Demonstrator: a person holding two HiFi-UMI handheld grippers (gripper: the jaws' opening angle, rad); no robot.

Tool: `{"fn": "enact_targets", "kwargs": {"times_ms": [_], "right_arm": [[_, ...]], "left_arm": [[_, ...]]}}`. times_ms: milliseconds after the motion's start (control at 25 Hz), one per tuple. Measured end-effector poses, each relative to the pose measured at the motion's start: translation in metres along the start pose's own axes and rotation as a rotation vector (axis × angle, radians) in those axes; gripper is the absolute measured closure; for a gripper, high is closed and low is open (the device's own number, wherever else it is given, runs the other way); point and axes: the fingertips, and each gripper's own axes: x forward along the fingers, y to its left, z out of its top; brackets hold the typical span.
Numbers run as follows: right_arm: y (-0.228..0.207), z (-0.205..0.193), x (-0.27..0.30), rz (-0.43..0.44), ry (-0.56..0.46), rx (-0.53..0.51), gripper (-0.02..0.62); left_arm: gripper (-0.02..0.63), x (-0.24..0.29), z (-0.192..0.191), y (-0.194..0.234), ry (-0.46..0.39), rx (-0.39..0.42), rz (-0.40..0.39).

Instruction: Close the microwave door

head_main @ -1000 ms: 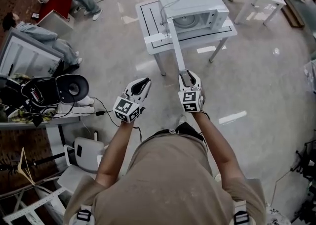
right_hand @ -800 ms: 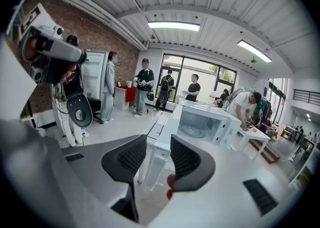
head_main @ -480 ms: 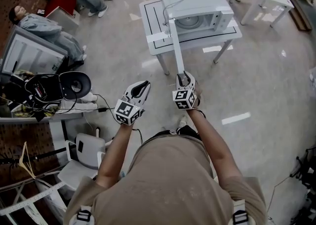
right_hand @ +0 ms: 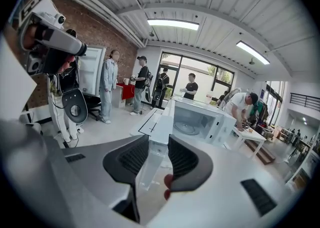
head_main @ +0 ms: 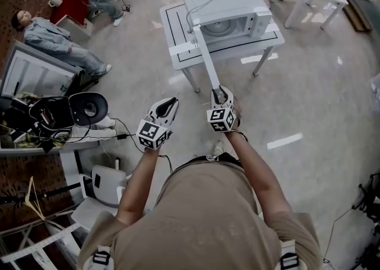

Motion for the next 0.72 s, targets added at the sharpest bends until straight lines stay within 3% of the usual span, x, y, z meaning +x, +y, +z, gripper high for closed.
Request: {"fn": "enact_targets", "kwargs": {"times_ms": [320, 720], "right_arm": [[-0.041, -0.011, 0.002, 0.035, -0.009, 0.092, 0.466], [-0.103, -0.021, 0.012, -0.021, -0.009, 0.144, 0.466]], "left_arm": [[0.591, 0.036, 0.012, -0.004, -0.016, 0.000, 0.005], [0.591, 0.084, 0.023, -0.010, -0.006, -0.013, -0.049]]}}
